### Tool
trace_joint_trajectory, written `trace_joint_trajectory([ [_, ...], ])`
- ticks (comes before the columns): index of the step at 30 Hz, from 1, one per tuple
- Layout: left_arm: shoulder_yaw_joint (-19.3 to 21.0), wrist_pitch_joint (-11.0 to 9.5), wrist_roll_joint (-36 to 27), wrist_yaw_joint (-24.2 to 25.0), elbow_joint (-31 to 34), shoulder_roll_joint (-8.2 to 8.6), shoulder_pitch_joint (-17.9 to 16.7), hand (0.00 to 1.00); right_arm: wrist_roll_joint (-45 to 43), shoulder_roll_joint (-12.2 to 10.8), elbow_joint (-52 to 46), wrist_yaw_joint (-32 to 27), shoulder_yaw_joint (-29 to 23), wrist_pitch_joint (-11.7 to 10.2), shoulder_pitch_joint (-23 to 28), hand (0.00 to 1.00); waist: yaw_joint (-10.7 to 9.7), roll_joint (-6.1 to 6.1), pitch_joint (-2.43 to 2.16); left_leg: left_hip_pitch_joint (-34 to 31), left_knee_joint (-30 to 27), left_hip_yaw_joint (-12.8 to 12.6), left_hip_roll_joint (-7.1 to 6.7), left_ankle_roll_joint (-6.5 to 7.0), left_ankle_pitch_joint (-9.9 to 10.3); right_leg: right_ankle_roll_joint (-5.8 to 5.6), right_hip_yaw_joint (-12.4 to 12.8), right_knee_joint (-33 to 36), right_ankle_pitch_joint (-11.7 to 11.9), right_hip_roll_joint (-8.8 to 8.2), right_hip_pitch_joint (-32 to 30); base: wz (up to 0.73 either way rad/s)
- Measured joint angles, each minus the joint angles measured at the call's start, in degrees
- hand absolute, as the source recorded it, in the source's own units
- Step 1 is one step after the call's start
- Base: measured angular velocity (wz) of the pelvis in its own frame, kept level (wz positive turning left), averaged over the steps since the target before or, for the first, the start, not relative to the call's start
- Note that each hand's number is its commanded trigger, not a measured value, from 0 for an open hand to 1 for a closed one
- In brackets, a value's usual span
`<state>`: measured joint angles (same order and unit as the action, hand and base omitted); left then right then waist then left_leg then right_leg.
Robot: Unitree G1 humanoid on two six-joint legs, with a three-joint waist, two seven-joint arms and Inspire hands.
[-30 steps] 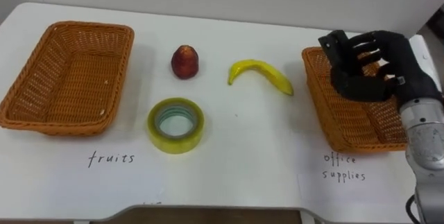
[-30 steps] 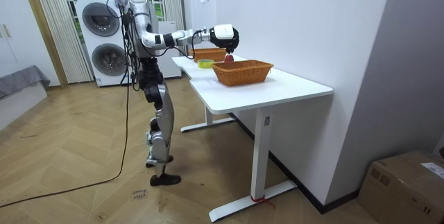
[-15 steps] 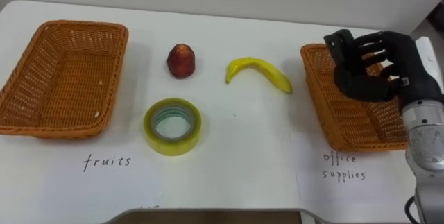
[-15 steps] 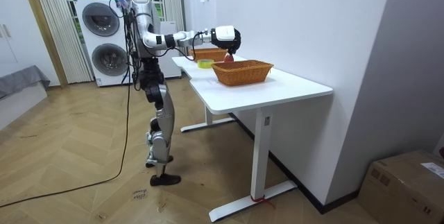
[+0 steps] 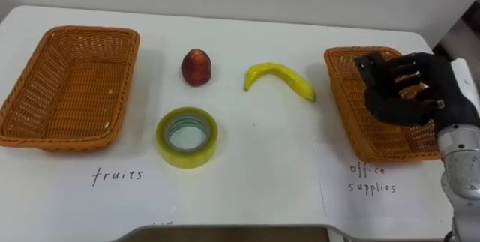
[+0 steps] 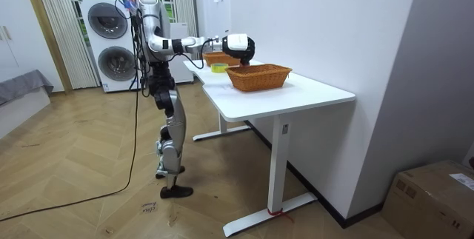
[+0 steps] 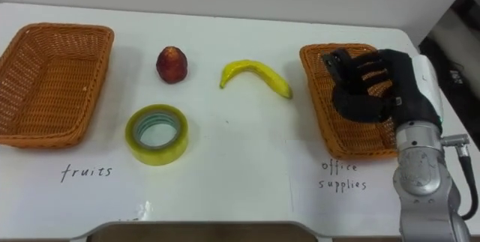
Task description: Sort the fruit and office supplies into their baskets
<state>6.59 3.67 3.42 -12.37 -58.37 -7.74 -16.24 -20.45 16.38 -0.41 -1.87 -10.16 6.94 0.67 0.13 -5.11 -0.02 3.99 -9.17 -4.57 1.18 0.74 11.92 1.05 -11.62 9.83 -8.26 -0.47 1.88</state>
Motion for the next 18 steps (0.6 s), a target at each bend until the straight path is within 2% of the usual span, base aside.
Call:
trace_joint_trajectory([
  [18, 0.01, 0.07, 0.01, 0.05, -0.09, 0.06, -0.96, 0.0, -0.14, 0.0, 2.24, 0.5, -0.04, 0.0, 0.68, 0.0, 0.08, -0.61, 0.1, 0.46, 0.01, -0.03, -0.09, 0.01, 0.0, 0.0, 0.24, 0.19, 0.0, -0.06, 0.33, 0.0],
])
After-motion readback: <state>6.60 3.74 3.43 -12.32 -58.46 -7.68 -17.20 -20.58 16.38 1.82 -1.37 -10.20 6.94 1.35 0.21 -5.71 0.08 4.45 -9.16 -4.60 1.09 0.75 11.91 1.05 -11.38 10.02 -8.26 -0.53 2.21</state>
